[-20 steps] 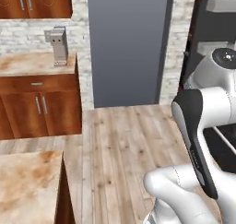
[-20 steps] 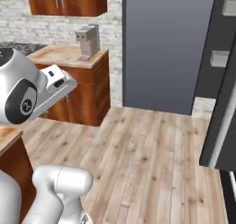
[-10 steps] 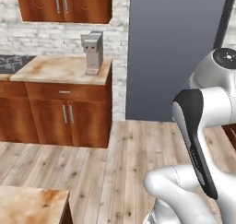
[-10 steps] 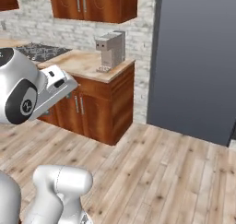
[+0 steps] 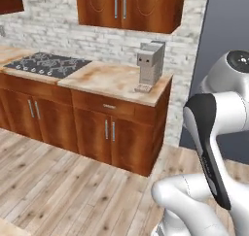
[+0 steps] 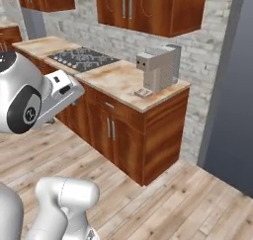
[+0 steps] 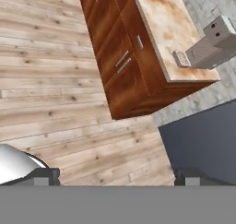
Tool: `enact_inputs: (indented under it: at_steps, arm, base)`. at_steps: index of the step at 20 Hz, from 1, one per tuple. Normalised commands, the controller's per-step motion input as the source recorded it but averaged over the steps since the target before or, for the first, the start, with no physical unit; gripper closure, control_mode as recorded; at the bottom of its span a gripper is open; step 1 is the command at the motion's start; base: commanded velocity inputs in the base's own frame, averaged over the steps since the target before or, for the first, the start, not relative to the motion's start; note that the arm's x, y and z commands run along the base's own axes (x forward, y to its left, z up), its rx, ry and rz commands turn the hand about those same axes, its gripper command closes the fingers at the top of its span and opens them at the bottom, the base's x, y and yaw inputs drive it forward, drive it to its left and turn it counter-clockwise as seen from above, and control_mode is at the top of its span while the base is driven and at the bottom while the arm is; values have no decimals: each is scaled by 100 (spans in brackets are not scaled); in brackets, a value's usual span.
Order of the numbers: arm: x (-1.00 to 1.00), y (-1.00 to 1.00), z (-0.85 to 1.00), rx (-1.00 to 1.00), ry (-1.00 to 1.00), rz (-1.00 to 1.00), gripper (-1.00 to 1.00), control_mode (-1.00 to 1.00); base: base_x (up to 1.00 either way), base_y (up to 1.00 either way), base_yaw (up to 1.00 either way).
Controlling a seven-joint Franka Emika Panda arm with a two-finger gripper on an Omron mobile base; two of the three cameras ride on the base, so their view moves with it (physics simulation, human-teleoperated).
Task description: There is a bowl on the dining counter. Grab a lemon wedge from the fridge and place it in the bowl. Then get the liquor bottle and glass cup from the cabinet and place them next to the bowl.
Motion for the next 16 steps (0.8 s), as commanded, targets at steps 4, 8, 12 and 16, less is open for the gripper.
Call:
enact_inputs:
  at_steps: [4,8,12,16]
  arm:
    - [0,0,0,0,0,0,-100,100]
    - [0,0,0,0,0,0,-100,100]
    - [0,0,0,0,0,0,-100,100]
    - [0,0,0,0,0,0,-100,100]
  base:
    - [100,-4,62]
    - [100,0,67]
    - [100,-1,65]
    - [100,-2,64]
